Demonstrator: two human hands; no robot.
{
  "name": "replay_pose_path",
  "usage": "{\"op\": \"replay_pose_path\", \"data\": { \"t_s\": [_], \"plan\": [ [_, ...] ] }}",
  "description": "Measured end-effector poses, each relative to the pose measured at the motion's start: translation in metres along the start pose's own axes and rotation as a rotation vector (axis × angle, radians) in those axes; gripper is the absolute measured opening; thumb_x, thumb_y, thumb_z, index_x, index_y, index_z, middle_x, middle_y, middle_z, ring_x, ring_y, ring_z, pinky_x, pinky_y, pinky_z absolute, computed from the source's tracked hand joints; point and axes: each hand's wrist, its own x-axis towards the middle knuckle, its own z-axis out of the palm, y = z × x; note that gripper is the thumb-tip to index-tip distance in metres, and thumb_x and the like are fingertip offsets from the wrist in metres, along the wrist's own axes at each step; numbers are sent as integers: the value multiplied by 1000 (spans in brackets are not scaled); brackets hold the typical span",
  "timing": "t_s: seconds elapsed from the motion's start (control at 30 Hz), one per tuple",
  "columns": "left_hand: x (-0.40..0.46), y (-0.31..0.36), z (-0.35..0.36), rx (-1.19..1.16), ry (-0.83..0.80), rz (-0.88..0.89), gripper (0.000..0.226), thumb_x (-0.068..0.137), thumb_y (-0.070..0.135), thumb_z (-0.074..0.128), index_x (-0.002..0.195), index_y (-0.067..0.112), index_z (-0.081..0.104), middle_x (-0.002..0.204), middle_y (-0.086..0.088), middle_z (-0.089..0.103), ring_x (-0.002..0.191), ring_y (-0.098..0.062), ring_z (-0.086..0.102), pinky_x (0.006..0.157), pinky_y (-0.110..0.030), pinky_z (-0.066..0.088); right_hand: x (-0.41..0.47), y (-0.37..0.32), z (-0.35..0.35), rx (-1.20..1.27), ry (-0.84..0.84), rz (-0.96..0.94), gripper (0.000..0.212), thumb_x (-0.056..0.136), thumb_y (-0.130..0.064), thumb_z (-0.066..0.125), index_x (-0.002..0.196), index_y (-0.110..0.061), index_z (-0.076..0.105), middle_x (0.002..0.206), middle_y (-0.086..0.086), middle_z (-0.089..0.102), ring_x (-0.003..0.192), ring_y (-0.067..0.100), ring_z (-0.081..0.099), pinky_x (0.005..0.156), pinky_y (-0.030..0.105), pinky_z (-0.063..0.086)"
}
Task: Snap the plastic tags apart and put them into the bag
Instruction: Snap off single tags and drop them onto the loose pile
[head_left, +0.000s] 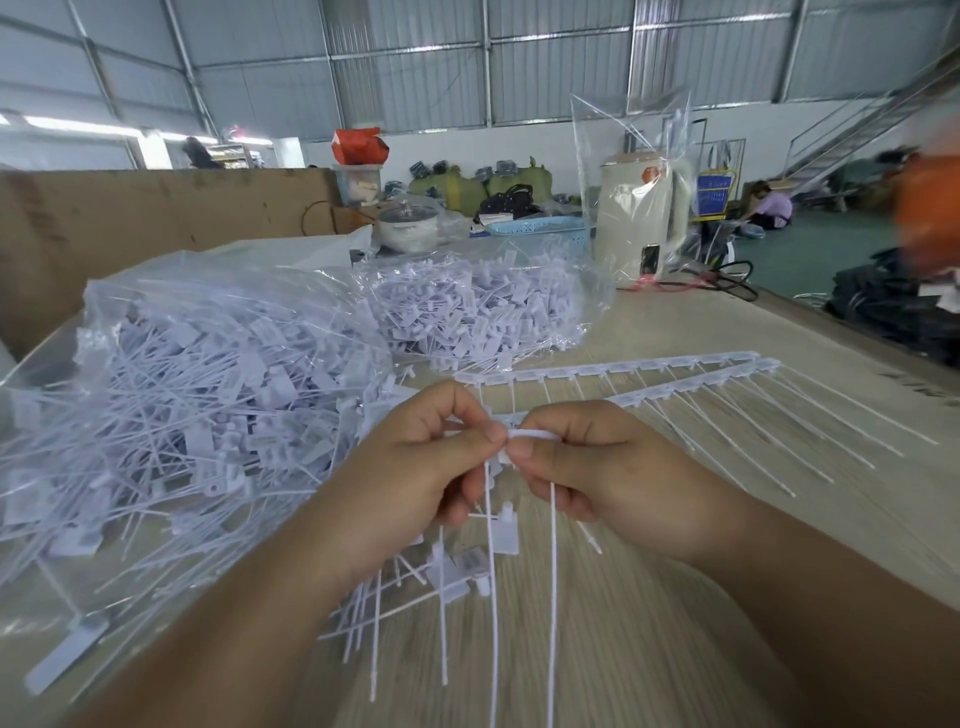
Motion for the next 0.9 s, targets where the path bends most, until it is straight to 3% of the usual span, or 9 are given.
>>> {"op": "replay_pose_path", "data": {
  "t_s": [0.13, 0.23, 0.4, 0.5, 0.63, 0.7, 0.8, 0.9],
  "plan": [
    [2, -3, 6, -20, 131, 46, 22, 92, 24, 60, 71, 28, 58, 49, 3, 54, 40, -12, 48, 40, -18, 37, 2, 2, 7, 11, 110, -56, 40, 96, -20, 56, 57, -28, 60, 54, -12, 49, 50, 1, 44, 51, 13, 35],
    [2, -2, 12, -73, 196, 71, 31, 93, 21, 60, 65, 33, 59, 48, 2, 55, 39, -11, 49, 39, -18, 38, 3, 3, 13, 25, 190, -97, 34, 92, -25, 56, 58, -26, 57, 55, -6, 45, 51, 6, 41, 50, 17, 34],
    [2, 1, 21, -270, 263, 76, 20, 95, 14, 56, 76, 14, 52, 52, -2, 58, 40, -12, 51, 35, -20, 35, 4, 2, 22, 138, 214, -176, 34, 93, -19, 50, 61, -22, 63, 51, -7, 55, 49, 4, 45, 54, 16, 38],
    [2, -1, 24, -287, 277, 72, 18, 95, 15, 57, 78, 13, 53, 53, -2, 58, 41, -11, 50, 35, -20, 35, 4, 0, 23, 145, 207, -186, 39, 95, -14, 49, 60, -25, 62, 48, -11, 54, 45, -1, 45, 49, 8, 35],
    [6, -2, 10, -367, 382, 49, 39, 95, 14, 57, 60, 29, 64, 53, 1, 57, 41, -9, 48, 35, -19, 35, 4, 1, 15, 150, 331, -111, 36, 94, -25, 54, 59, -15, 51, 48, -10, 44, 43, 4, 37, 46, 14, 32],
    [9, -1, -10, -459, 471, 22, 45, 95, 12, 58, 54, 29, 64, 52, 2, 55, 41, -9, 46, 35, -19, 34, 4, 1, 4, 170, 390, -65, 39, 96, -24, 56, 60, -9, 49, 47, -5, 41, 42, 9, 33, 44, 17, 29],
    [11, -5, -28, -366, 487, -2, 38, 91, 12, 63, 56, 27, 63, 50, 2, 53, 40, -11, 42, 36, -19, 32, 3, 0, -5, 211, 425, -12, 41, 96, -20, 54, 56, -14, 52, 48, 0, 41, 42, 14, 31, 42, 22, 27],
    [9, -8, -18, -155, 366, 32, 29, 89, 15, 65, 66, 31, 68, 51, 3, 55, 40, -10, 43, 37, -18, 35, 2, 1, 0, 183, 360, 9, 37, 94, -24, 59, 59, -14, 55, 51, 1, 45, 43, 14, 34, 42, 22, 29]
  ]
}}
